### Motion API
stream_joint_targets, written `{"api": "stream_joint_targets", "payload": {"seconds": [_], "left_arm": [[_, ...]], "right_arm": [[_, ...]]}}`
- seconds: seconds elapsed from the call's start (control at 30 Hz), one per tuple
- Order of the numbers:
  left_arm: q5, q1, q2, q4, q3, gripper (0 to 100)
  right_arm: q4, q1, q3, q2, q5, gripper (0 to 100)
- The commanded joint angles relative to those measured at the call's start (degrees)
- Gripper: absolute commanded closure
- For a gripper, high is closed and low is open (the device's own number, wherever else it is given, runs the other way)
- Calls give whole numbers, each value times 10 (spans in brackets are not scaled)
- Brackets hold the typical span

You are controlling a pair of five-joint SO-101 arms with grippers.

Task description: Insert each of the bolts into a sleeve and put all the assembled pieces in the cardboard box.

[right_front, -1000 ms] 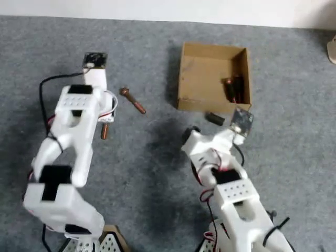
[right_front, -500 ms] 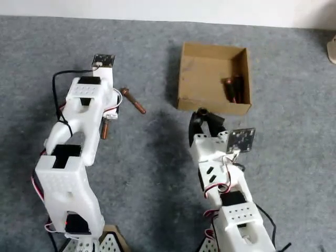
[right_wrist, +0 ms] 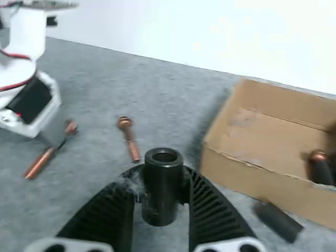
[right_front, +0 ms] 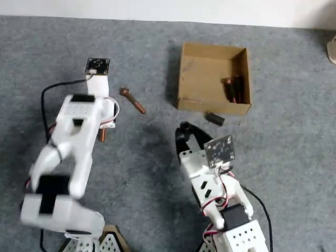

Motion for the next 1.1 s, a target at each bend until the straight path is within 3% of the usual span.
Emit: {"api": "stream_joint_targets", "payload": {"seconds": [0.0,0.17,0.43,0.57,0.73,0.87,1.07], "left_arm": [[4,15,-167,-81,106,994],[84,22,-316,-136,196,994],[91,140,-501,-156,204,994],[98,202,-552,-180,204,994],[174,258,-560,-181,204,994],[149,271,-557,-179,204,994],[25,162,-555,-76,222,994]], "right_arm": [[48,-25,41,-73,8,995],[50,-50,41,-59,9,995],[51,-67,65,-59,27,995],[51,-67,65,-59,35,995],[51,-67,65,-59,36,995],[51,-67,65,-59,36,995],[51,-67,65,-58,37,995]]}}
